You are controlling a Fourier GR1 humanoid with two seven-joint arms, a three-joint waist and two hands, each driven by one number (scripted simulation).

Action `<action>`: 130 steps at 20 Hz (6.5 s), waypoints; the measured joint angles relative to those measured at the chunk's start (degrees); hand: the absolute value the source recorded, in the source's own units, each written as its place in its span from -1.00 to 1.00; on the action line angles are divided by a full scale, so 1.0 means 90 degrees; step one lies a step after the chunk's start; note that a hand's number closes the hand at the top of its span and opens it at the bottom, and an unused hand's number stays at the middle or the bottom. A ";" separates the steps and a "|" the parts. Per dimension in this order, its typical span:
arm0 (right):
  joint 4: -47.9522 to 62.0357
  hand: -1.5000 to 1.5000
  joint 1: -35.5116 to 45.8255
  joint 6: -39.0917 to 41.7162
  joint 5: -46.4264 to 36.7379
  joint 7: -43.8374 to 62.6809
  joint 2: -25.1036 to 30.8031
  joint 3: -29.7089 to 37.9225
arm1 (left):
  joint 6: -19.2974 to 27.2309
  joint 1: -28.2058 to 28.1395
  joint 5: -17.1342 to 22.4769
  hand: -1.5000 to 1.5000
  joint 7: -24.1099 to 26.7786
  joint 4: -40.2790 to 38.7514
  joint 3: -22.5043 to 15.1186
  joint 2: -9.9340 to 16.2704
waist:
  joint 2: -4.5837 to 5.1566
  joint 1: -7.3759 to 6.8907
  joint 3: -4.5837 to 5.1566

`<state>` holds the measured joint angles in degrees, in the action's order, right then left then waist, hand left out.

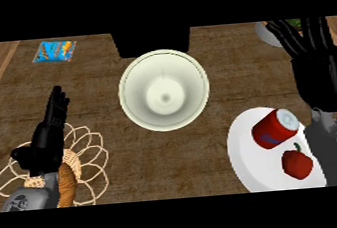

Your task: Pick the bell pepper from the plate and place it in the bowl

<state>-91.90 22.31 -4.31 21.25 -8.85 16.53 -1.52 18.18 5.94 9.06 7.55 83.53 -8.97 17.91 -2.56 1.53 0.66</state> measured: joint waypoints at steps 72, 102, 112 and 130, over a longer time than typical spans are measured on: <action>-0.2633 -1.00 -0.4333 0.2430 -0.6942 0.5452 0.0711 -0.0562 | -0.1451 0.0826 0.0341 0.00 -0.0603 0.0167 0.1959 0.0335 | 0.0280 -0.0150 -0.0073; -0.0211 1.00 -0.3808 0.1887 -0.8047 0.3958 -0.0069 0.0006 | -0.1868 0.0899 -0.0080 0.00 -0.0648 0.0118 0.2419 0.0022 | 0.0273 -0.0152 -0.0057; -0.0052 1.00 -0.3798 0.1264 -0.8491 0.3191 -0.0008 0.0105 | -0.1807 0.1028 -0.0159 0.00 -0.0953 0.0311 0.2428 -0.0053 | 0.0263 -0.0148 -0.0039; 0.1812 1.00 0.0383 0.2527 -0.7856 -0.1336 0.2661 -0.0031 | -0.2181 0.1747 -0.0166 0.00 -0.0809 0.0248 0.1760 -0.0373 | 0.0713 -0.1534 -0.0133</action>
<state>-75.59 25.75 18.43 -49.45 -20.87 40.48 -1.79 -1.45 21.66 7.56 0.27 85.77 6.87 14.56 3.86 -12.28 -0.54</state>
